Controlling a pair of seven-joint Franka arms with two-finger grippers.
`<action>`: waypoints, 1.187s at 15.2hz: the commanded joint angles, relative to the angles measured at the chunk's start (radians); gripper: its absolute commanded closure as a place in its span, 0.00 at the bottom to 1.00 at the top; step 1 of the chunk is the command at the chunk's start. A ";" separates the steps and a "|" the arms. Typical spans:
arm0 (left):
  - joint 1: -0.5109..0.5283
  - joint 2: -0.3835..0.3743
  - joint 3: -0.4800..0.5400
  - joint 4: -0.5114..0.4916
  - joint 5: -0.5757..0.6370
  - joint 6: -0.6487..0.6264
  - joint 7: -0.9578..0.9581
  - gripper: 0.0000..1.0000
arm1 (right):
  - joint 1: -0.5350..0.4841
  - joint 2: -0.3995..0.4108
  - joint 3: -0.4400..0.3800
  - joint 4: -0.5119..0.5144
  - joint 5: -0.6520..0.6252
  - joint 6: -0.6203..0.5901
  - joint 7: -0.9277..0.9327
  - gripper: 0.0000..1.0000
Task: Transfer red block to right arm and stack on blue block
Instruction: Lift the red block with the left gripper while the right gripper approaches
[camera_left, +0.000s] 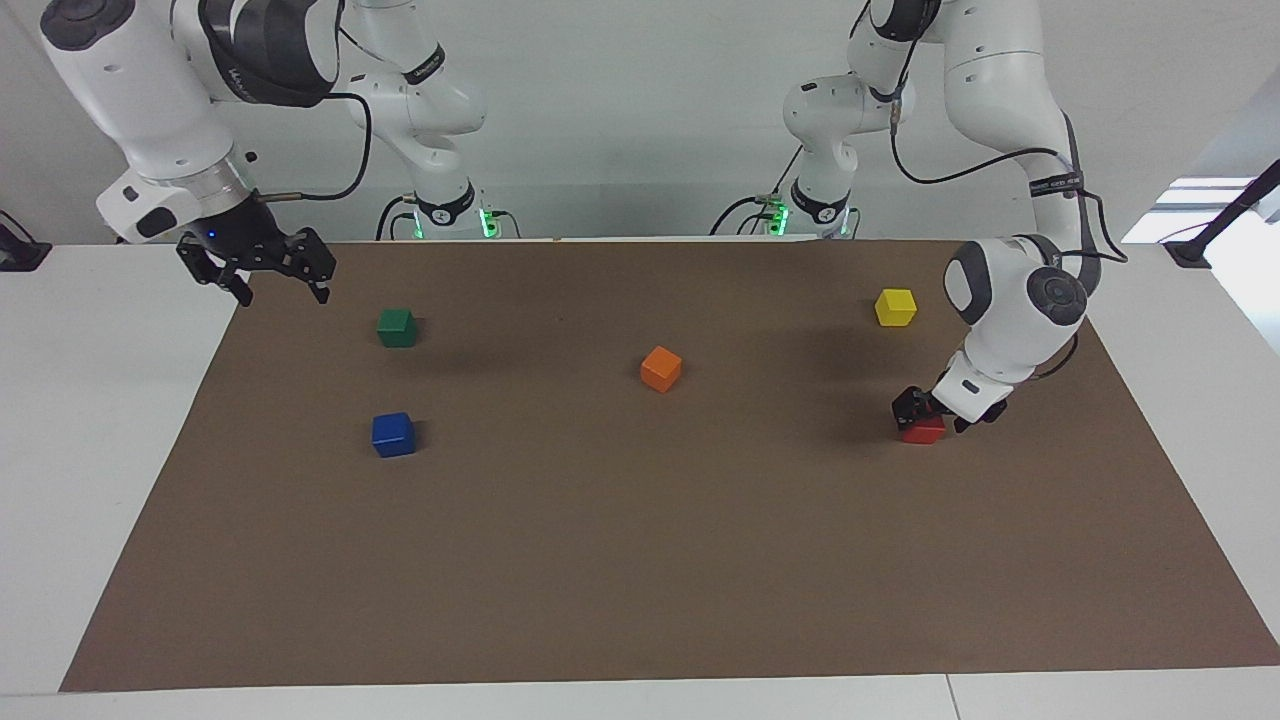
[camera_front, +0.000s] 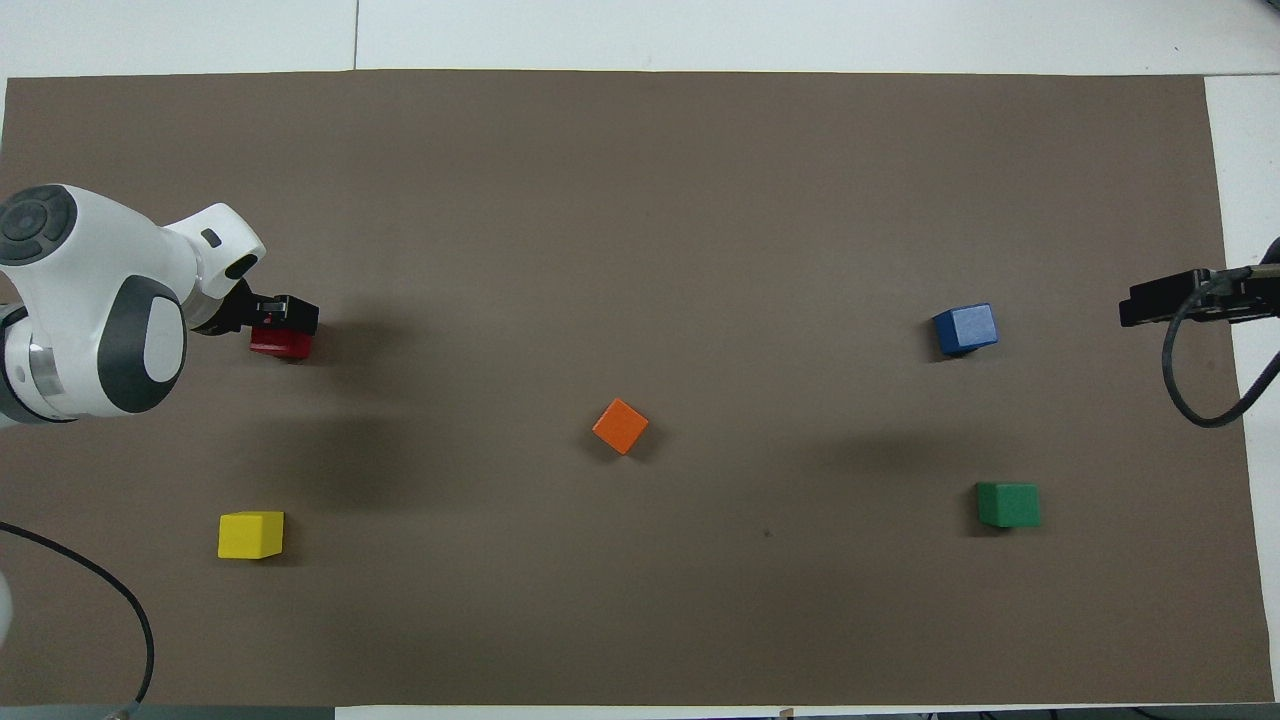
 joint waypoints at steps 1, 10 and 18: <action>-0.005 -0.013 0.004 -0.028 -0.009 0.034 0.014 0.00 | -0.036 0.028 0.004 -0.033 0.150 0.068 -0.135 0.00; -0.006 -0.014 0.001 -0.012 -0.012 -0.001 -0.017 1.00 | -0.153 0.189 0.004 -0.082 0.859 0.065 -0.524 0.00; -0.006 -0.062 -0.089 0.271 -0.349 -0.384 -0.407 1.00 | -0.257 0.398 0.004 -0.116 1.255 -0.335 -0.731 0.00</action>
